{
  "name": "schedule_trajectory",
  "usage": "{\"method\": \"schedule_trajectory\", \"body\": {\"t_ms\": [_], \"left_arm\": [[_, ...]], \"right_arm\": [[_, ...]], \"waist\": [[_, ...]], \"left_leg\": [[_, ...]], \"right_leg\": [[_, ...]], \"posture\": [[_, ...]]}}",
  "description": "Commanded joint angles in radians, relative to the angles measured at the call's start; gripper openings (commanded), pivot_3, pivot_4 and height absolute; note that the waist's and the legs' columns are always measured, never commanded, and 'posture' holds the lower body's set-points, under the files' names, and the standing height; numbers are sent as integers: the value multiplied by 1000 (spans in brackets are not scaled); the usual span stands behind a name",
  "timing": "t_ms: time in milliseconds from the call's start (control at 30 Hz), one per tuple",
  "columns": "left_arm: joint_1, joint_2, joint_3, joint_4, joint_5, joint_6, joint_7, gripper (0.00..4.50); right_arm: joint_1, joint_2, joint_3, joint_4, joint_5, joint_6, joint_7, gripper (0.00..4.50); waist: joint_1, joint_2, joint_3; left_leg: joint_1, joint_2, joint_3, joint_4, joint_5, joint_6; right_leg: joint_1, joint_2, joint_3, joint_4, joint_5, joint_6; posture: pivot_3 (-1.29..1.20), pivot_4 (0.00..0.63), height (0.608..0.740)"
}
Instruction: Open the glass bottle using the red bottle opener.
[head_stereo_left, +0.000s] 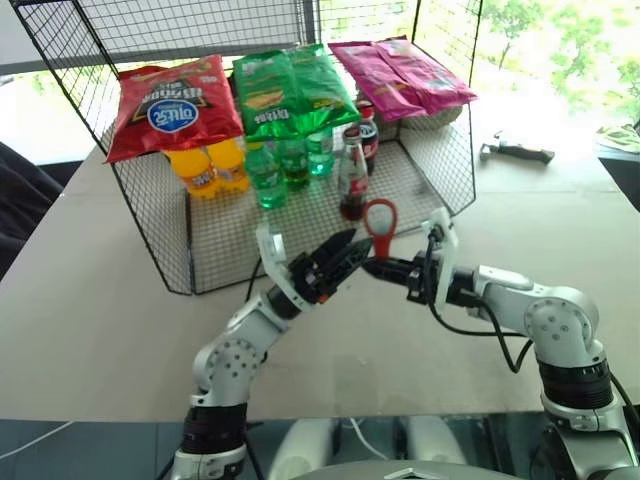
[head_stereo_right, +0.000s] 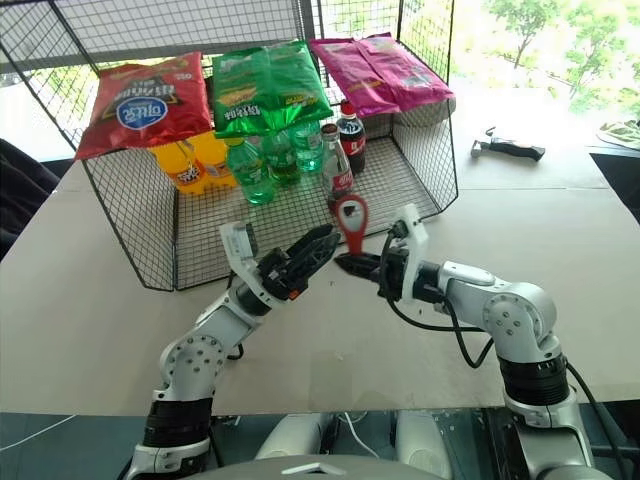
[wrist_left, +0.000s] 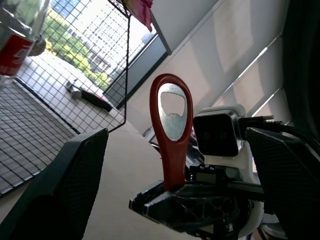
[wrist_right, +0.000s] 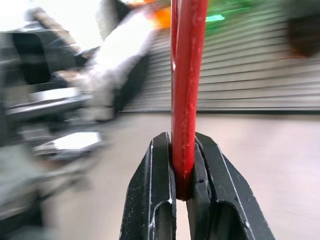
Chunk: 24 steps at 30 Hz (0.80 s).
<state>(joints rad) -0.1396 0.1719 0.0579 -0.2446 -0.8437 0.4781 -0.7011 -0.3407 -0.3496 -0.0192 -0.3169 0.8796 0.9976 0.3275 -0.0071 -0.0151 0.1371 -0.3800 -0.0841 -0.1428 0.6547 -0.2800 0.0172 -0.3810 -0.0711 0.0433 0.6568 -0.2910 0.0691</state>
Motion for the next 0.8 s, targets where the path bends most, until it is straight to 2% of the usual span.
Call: {"method": "schedule_trajectory", "body": {"t_ms": [33, 100, 200, 333, 800], "left_arm": [[-49, 1, -24, 21, 204, -194, 33, 4449], [-89, -6, -26, 80, 296, -282, 64, 4449], [-176, 7, -57, 216, 458, -417, 100, 4449], [-261, 5, -68, 350, 562, -532, 126, 4449], [-555, -2, -33, 794, 655, -712, 169, 4449]], "right_arm": [[0, 15, -49, 13, -157, -185, -71, 0], [-3, 38, -69, 24, -233, -279, -113, 0], [-4, 21, -24, 23, -413, -459, -131, 0], [11, 57, -7, 32, -471, -518, -129, 0], [43, 101, -15, -15, -525, -532, -116, 0]], "waist": [[0, 0, 0], [3, 0, 0], [5, 0, 0], [-1, 0, 0], [-6, 0, 0]], "left_leg": [[0, 0, 0, 0, 0, 0], [0, 0, 0, -1, 0, 0], [0, 0, 0, -1, 0, 0], [-1, -1, 1, -1, 0, 0], [-3, -1, 1, -1, 0, 0]], "right_leg": [[0, 0, 0, 0, 0, 0], [0, 0, 0, 0, 0, 0], [0, 0, 0, 0, 0, 0], [-1, 1, 0, 0, 0, 0], [-5, 1, 0, 2, 0, 0]], "posture": [[0, 150, 740], [0, 150, 740], [0, 150, 740], [0, 150, 740], [0, 150, 740]]}}
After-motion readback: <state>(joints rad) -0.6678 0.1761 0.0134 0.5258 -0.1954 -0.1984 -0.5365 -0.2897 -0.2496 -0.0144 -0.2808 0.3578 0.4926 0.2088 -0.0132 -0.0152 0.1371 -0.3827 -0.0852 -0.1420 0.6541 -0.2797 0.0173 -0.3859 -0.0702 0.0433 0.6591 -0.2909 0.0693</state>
